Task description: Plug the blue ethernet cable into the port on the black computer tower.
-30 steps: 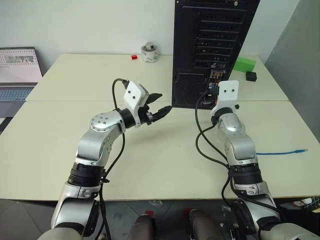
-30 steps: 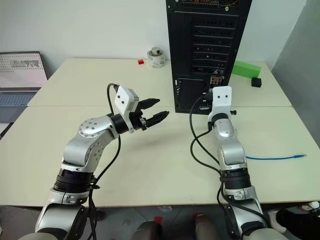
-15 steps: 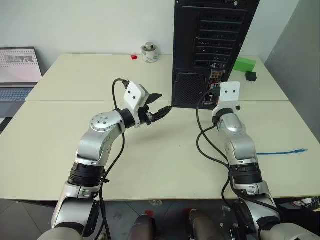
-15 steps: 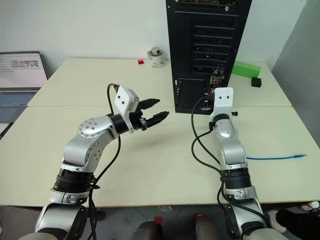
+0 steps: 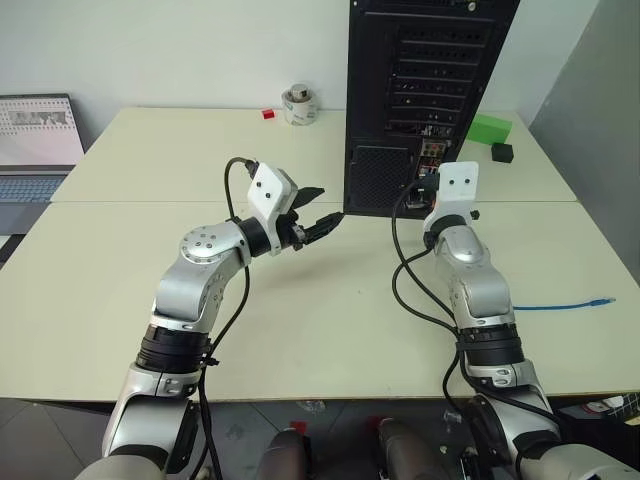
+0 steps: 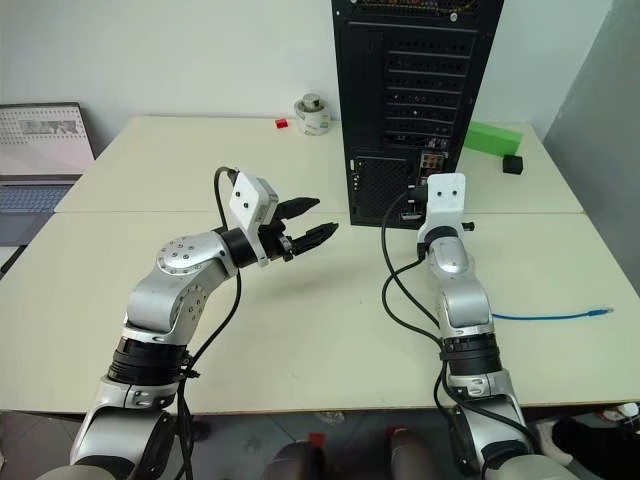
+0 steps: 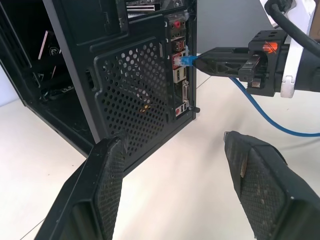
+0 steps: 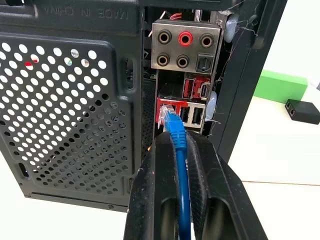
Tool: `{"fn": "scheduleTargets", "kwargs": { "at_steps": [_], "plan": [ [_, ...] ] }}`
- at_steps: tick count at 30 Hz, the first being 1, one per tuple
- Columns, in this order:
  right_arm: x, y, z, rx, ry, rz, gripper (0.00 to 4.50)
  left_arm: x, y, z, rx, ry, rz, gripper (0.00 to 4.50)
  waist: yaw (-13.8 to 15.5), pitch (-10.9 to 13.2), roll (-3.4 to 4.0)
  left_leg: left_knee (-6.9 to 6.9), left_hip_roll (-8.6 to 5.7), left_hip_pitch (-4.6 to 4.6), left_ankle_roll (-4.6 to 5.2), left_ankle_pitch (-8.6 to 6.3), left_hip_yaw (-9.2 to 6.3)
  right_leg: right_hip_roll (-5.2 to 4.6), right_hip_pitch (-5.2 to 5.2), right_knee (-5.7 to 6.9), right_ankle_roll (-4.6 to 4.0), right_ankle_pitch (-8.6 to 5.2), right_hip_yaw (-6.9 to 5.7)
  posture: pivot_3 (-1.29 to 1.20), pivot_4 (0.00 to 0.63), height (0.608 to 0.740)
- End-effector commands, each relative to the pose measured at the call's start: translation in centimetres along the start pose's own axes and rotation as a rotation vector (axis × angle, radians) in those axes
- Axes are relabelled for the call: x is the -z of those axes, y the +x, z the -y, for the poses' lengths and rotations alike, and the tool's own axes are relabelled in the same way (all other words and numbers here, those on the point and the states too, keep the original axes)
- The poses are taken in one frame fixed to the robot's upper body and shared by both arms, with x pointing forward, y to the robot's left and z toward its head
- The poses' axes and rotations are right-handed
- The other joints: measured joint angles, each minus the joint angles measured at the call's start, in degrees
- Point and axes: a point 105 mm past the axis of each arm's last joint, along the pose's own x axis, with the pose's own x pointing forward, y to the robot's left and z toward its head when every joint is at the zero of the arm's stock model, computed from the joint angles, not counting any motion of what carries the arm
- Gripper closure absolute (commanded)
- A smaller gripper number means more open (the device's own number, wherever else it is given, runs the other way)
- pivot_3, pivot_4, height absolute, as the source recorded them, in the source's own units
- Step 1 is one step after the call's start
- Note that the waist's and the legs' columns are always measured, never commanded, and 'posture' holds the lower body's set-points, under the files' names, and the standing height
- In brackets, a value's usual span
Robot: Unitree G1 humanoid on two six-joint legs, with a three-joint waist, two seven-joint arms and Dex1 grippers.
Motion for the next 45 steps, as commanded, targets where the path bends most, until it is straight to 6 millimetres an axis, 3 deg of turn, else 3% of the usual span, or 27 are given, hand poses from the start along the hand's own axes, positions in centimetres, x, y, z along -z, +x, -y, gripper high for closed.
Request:
{"fn": "scheduleTargets", "kwargs": {
  "at_steps": [1, 10, 26, 41, 45],
  "plan": [
    [-2.5, 0.2, 0.2, 0.013, 0.010, 0.084, 4.50, -1.2, -0.2, -0.5, -0.013, 0.037, 0.040, 1.26, 0.00, 0.00, 0.00, 0.00, 0.00, 0.00, 0.00, 0.00, 0.00, 0.00, 0.00, 0.00, 0.00, 0.00, 0.00, 0.00, 0.150, 0.740],
    [-1.6, 0.3, 0.6, 0.063, 0.042, 0.038, 4.50, -1.1, -0.1, -0.4, -0.011, 0.035, 0.041, 1.26, 0.01, 0.00, 0.00, 0.00, 0.00, -0.03, 0.00, 0.00, -0.01, 0.00, -0.02, 0.00, 0.00, 0.00, 0.00, 0.00, 0.150, 0.740],
    [-2.9, 1.2, -3.5, 0.019, 0.087, 0.053, 4.50, -1.3, 0.0, -0.5, 0.007, 0.035, 0.038, 1.26, -1.24, 0.00, 0.00, -0.01, 0.06, -0.01, 0.00, 0.00, 0.05, 0.00, -0.10, 0.08, 0.00, 0.00, 0.07, 0.00, 0.150, 0.740],
    [-2.7, 2.3, -4.3, 0.002, 0.083, 0.051, 4.50, -1.4, 0.0, -0.6, 0.005, 0.036, 0.037, 1.26, -2.55, 0.00, 0.00, 0.00, 0.05, 0.08, -0.01, 0.01, 0.15, 0.04, -0.17, 0.35, 0.00, 0.00, 0.23, 0.00, 0.150, 0.740],
    [-2.1, 2.1, -5.1, -0.073, 0.140, 0.041, 4.50, -1.3, -0.1, -0.6, 0.005, 0.030, 0.035, 1.26, -2.68, 0.00, 0.00, 0.00, 0.05, 0.11, -0.01, 0.01, 0.17, 0.07, -0.16, 0.39, 0.00, 0.00, 0.25, 0.00, 0.150, 0.740]
  ]
}}
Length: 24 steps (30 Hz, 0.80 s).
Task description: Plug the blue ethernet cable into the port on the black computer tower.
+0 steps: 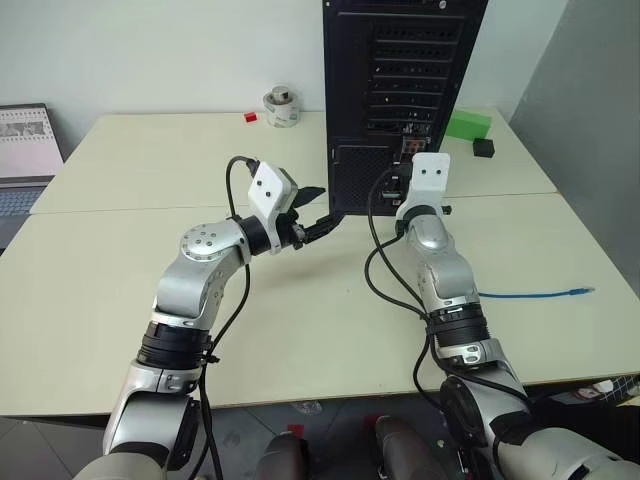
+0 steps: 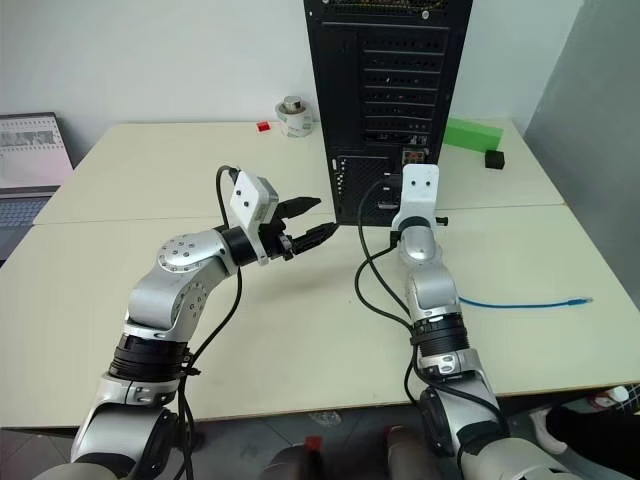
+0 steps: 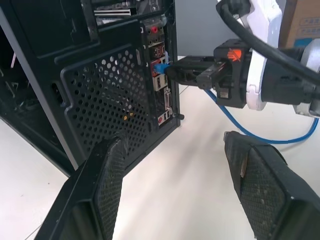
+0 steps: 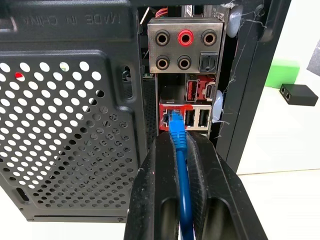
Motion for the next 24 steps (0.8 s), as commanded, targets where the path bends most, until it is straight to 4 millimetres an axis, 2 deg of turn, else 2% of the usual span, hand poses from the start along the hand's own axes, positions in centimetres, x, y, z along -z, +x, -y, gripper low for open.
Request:
{"fn": "scheduleTargets", "kwargs": {
  "at_steps": [1, 2, 4, 11, 18, 21, 23, 24],
  "plan": [
    [-1.7, 0.0, -1.4, -0.098, 0.067, 0.060, 4.50, -1.3, -0.2, -0.5, -0.012, 0.027, 0.033, 1.26, -0.12, 0.00, 0.00, 0.00, 0.00, 0.01, 0.00, 0.00, 0.01, 0.00, 0.00, 0.00, 0.00, 0.00, 0.01, 0.00, 0.150, 0.740],
    [-1.6, -0.1, -1.3, -0.101, 0.069, 0.060, 4.50, -1.2, -0.2, -0.5, -0.013, 0.024, 0.032, 1.26, -0.16, 0.00, 0.00, 0.00, 0.01, 0.02, 0.00, 0.00, 0.02, 0.01, 0.00, 0.01, 0.00, 0.00, 0.02, 0.00, 0.150, 0.740],
    [-1.3, -0.3, -1.2, -0.105, 0.069, 0.054, 3.81, -1.2, -0.3, -0.6, -0.016, 0.016, 0.032, 1.26, -0.21, 0.00, 0.00, 0.00, 0.04, 0.04, 0.00, 0.00, 0.03, 0.02, 0.00, 0.02, 0.00, 0.00, 0.03, 0.00, 0.150, 0.740],
    [-0.6, -1.0, -0.6, -0.113, 0.046, 0.038, 2.46, -1.1, -0.3, -0.8, -0.024, 0.022, 0.026, 1.26, 0.06, 0.00, 0.00, -0.03, 0.01, -0.28, 0.00, 0.00, 0.00, -0.01, -0.28, -0.01, -0.01, 0.00, 0.01, 0.00, 0.150, 0.740],
    [-1.5, -3.3, 0.5, -0.203, -0.038, 0.083, 1.06, -0.4, -0.5, -1.8, -0.073, 0.056, -0.015, 1.26, 0.51, 0.00, 0.00, -0.02, -0.04, -0.34, -0.01, 0.00, -0.02, -0.22, -0.32, -0.03, -0.01, 0.00, -0.03, 0.00, 0.150, 0.740],
    [-2.5, -4.5, 1.1, -0.316, -0.063, 0.100, 0.43, -0.1, -0.5, -2.3, -0.095, 0.076, -0.053, 1.26, 0.72, 0.00, 0.00, -0.02, -0.06, -0.33, -0.01, 0.00, -0.03, -0.21, -0.31, -0.03, -0.01, 0.00, -0.04, 0.00, 0.150, 0.740],
    [-2.9, -5.4, 0.7, -0.432, -0.075, 0.104, 0.07, 0.1, -0.5, -2.6, -0.102, 0.092, -0.069, 1.26, 0.82, 0.00, 0.00, -0.02, -0.07, -0.33, -0.01, 0.00, -0.03, -0.12, -0.30, -0.04, -0.01, -0.01, -0.06, 0.00, 0.150, 0.740],
    [-3.3, -5.8, 1.0, -0.468, -0.096, 0.115, 0.02, 0.1, -0.5, -2.6, -0.101, 0.107, -0.074, 1.26, 0.81, 0.00, 0.00, -0.02, -0.07, -0.34, -0.01, 0.00, -0.03, -0.05, -0.30, -0.05, 0.00, -0.01, -0.06, 0.00, 0.150, 0.740]
  ]
}}
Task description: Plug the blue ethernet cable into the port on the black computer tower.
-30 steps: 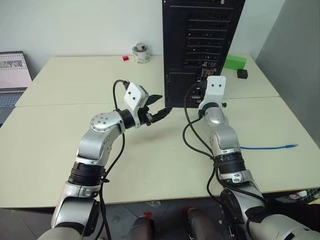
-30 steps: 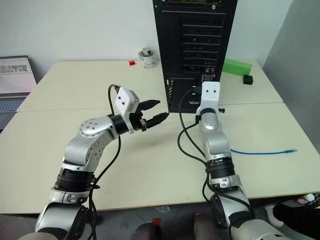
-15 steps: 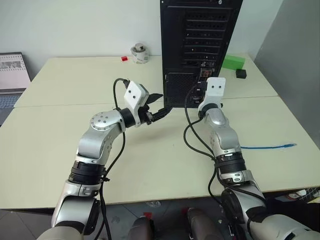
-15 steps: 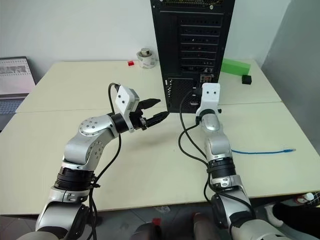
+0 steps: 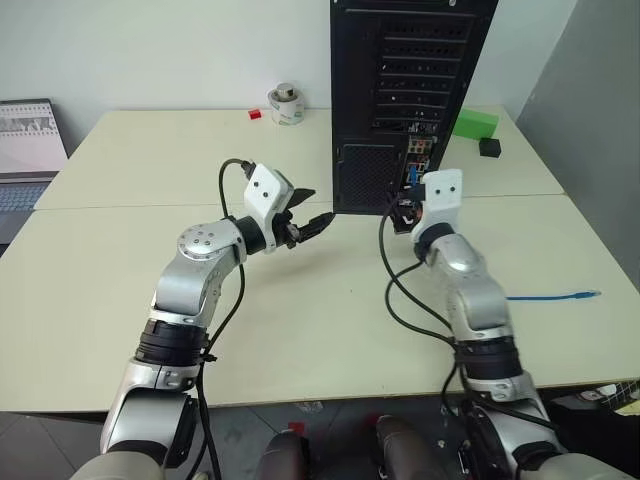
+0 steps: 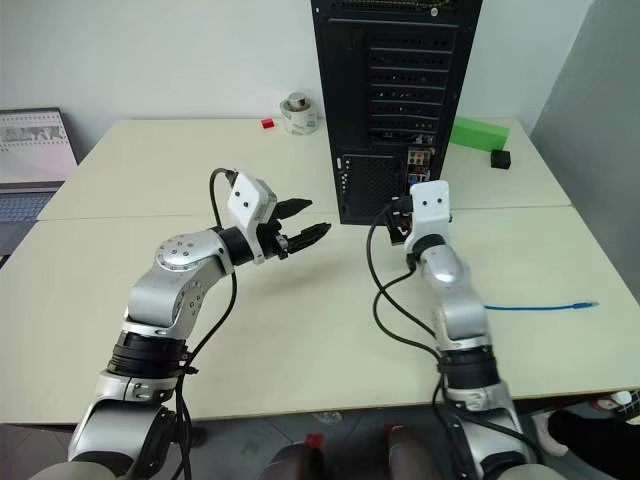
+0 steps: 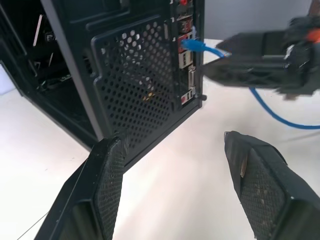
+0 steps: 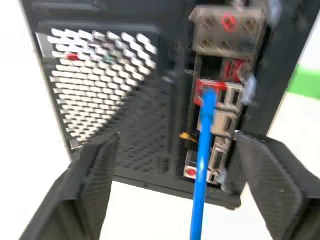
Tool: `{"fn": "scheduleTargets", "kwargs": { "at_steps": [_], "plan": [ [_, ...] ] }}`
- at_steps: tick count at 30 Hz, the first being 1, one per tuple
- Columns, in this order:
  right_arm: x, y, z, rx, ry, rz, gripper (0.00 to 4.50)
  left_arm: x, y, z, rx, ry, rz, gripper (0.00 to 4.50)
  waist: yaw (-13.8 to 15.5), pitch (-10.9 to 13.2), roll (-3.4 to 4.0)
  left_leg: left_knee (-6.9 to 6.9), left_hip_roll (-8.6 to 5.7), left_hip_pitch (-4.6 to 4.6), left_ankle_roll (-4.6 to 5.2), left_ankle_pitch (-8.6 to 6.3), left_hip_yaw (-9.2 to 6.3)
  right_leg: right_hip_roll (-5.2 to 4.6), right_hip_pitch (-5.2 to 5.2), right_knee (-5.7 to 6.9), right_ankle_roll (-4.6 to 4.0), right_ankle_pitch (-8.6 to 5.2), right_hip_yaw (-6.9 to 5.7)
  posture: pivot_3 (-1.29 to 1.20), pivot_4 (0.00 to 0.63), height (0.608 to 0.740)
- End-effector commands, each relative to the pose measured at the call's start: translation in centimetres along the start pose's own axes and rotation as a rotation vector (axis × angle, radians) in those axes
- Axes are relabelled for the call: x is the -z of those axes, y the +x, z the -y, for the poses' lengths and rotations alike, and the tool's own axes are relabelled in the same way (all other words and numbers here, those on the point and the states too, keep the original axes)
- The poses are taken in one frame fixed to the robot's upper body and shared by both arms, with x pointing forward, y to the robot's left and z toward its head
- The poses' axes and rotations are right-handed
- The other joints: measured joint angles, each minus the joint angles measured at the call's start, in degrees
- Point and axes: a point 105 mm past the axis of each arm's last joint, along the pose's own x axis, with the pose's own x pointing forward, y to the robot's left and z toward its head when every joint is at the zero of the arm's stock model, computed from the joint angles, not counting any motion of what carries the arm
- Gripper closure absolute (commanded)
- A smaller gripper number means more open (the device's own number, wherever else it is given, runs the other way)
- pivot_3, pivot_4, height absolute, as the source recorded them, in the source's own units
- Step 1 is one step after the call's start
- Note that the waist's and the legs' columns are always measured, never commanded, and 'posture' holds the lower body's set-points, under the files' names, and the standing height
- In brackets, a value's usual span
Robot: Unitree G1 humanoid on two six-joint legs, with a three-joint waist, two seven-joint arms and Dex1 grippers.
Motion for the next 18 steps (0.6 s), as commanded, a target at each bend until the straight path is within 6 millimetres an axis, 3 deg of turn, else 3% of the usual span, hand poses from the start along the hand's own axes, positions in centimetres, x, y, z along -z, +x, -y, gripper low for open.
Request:
{"fn": "scheduleTargets", "kwargs": {
  "at_steps": [1, 10, 18],
  "plan": [
    [-3.0, -1.6, -0.7, -0.177, -0.043, 0.082, 0.02, -1.6, 0.0, -0.8, -0.022, 0.094, 0.018, 1.26, -0.04, 0.00, 0.00, 0.00, 0.01, 0.00, 0.00, 0.00, 0.00, 0.02, 0.01, -0.02, 0.00, 0.00, 0.00, 0.00, 0.150, 0.740],
    [-3.1, -4.0, 4.6, -0.263, -0.161, -0.023, 0.02, -2.1, -0.1, -1.9, -0.019, 0.118, 0.017, 1.26, 1.07, 0.02, -0.02, 0.01, 0.02, 0.00, 0.01, 0.00, 0.01, 0.04, 0.03, -0.07, 0.00, 0.00, -0.01, 0.00, 0.150, 0.740],
    [-3.2, -5.1, 5.7, -0.347, -0.206, -0.100, 0.02, -2.9, -0.6, -2.4, -0.007, 0.086, 0.061, 1.26, 1.09, 0.02, -0.03, 0.01, 0.04, -0.02, 0.01, 0.00, 0.01, 0.05, 0.04, -0.11, 0.00, 0.00, -0.01, 0.00, 0.150, 0.740]
  ]
}}
